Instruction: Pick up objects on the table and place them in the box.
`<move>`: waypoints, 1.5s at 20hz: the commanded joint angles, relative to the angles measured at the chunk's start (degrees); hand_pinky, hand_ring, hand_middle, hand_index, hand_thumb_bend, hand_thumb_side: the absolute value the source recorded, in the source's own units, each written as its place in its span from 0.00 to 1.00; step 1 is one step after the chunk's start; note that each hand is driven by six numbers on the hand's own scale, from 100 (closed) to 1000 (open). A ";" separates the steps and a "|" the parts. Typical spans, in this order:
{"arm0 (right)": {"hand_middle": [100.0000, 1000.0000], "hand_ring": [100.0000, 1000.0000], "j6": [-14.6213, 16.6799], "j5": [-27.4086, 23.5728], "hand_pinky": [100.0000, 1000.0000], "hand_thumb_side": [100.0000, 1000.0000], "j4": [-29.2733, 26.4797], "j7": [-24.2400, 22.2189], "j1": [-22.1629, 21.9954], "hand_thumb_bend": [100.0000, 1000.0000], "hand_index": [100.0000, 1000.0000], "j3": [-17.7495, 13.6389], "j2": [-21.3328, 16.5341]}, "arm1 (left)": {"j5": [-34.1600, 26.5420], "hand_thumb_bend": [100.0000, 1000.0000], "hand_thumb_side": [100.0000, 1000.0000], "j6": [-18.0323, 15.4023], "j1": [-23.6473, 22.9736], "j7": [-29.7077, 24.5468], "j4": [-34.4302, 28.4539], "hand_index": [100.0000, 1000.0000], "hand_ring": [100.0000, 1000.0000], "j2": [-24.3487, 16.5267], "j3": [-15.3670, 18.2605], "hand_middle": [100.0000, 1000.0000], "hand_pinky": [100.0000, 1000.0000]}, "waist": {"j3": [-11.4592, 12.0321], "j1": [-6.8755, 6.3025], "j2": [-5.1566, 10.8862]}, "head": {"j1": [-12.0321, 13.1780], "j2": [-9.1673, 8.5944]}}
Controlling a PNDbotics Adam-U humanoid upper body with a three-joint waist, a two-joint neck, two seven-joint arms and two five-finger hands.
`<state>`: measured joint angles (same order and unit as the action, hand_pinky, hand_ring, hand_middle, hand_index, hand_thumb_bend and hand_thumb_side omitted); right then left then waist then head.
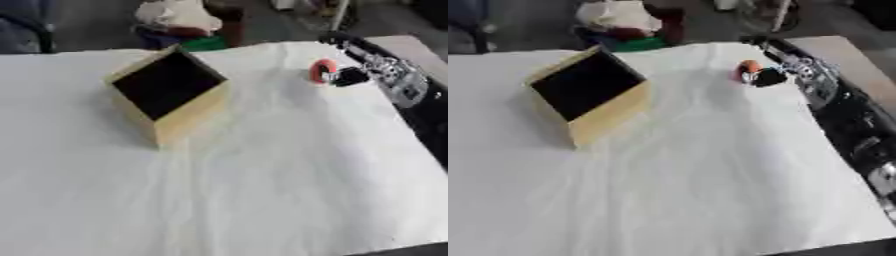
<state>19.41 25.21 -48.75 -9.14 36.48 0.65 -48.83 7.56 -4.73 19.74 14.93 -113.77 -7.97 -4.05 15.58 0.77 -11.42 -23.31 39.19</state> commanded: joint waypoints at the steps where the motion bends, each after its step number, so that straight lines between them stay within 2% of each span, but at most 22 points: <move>1: 0.95 1.00 -1.07 2.91 1.00 0.11 -0.53 2.31 0.79 0.00 1.00 -0.77 -2.91 | -0.03 0.00 0.67 -0.11 1.00 -0.14 -0.82 0.91 0.61 -0.81 -0.09 0.61 0.71 | 0.14 0.13 0.61 | -0.15 -0.74; 9: 0.93 1.00 -1.71 4.99 1.00 0.11 -0.36 3.70 0.25 0.00 1.00 -1.18 -3.49 | 0.12 0.00 0.67 -0.09 1.13 -0.05 -0.82 0.91 0.61 -0.74 -0.03 0.60 0.71 | 0.96 0.28 -0.12 | -0.08 -1.19; 10: 0.93 1.00 -1.79 5.05 1.00 0.08 -0.30 3.76 0.16 0.00 1.00 -1.24 -3.57 | 0.13 0.00 0.66 -0.07 1.13 -0.02 -0.82 0.91 0.61 -0.72 -0.02 0.60 0.71 | 1.03 0.28 -0.21 | -0.05 -1.23; 12: 0.93 1.00 -1.92 5.15 1.00 0.13 -0.09 3.73 0.01 0.00 1.00 -1.31 -3.68 | 0.17 0.00 0.67 -0.07 1.16 0.03 -0.82 0.91 0.61 -0.67 0.00 0.60 0.71 | 1.19 0.27 -0.47 | 0.01 -1.30; 18: 0.92 1.00 -2.26 5.57 1.00 0.19 0.85 3.58 -0.34 0.00 0.99 -1.47 -3.84 | 0.28 0.00 0.67 0.01 1.13 0.14 -0.82 0.91 0.61 -0.49 0.02 0.60 0.71 | 1.64 0.08 -1.22 | 0.01 -1.33; 30: 0.92 1.00 -3.77 8.20 1.00 0.19 3.63 4.66 -1.04 0.00 0.96 -1.84 -4.04 | 0.33 0.00 0.67 0.04 1.15 0.20 -0.82 0.91 0.61 -0.27 0.01 0.60 0.71 | 1.90 -0.12 -2.08 | -0.24 -1.34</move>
<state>15.87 32.90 -45.11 -4.77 34.88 -0.46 -49.83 7.63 -4.71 20.12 14.96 -113.77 -7.95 -4.12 17.43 0.64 -14.34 -23.37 38.49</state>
